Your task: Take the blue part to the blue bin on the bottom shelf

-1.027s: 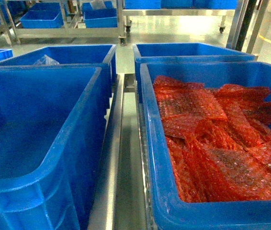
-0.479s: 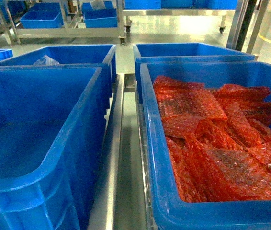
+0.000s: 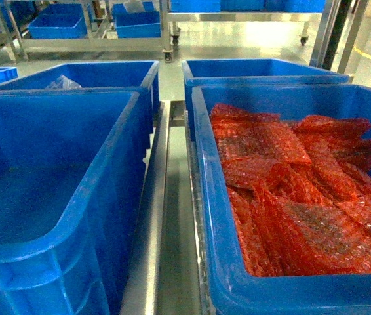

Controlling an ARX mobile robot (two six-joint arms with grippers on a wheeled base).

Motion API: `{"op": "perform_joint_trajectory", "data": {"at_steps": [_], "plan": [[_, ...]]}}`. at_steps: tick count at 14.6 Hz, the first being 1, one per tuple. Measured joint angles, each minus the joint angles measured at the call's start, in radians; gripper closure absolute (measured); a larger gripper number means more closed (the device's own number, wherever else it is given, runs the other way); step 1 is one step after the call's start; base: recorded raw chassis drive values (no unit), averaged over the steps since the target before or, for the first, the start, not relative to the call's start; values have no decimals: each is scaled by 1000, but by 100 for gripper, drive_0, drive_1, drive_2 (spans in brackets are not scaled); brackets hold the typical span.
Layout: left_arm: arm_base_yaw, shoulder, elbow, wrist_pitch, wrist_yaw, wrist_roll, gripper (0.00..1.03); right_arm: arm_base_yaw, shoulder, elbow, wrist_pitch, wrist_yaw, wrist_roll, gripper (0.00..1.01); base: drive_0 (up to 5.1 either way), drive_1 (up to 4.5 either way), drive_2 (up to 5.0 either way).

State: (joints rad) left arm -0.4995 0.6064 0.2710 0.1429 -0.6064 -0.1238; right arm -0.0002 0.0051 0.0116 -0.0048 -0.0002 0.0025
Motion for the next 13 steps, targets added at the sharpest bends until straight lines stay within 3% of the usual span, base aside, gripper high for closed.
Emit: {"op": "perform_joint_trajectory", "data": {"at_steps": [4, 5, 6, 9, 10, 13], "plan": [[0, 0, 0, 0, 0, 0, 60, 0, 0, 0, 0, 0, 0, 3, 0, 0, 0], [-25, 30, 0, -4, -107, 3, 60, 0, 0, 0, 0, 0, 0, 3, 0, 0, 0], [-3, 90, 3, 28, -141, -6, 60, 0, 0, 0, 1, 0, 0, 3, 0, 0, 0], [187, 417, 116, 315, 37, -45, 60, 0, 0, 0, 0, 0, 0, 3, 0, 0, 0], [214, 536, 177, 393, 47, -51, 48, 0, 0, 0, 0, 0, 0, 3, 0, 0, 0], [214, 589, 171, 390, 46, -51, 11, 0, 0, 0, 0, 0, 0, 3, 0, 0, 0]]}}
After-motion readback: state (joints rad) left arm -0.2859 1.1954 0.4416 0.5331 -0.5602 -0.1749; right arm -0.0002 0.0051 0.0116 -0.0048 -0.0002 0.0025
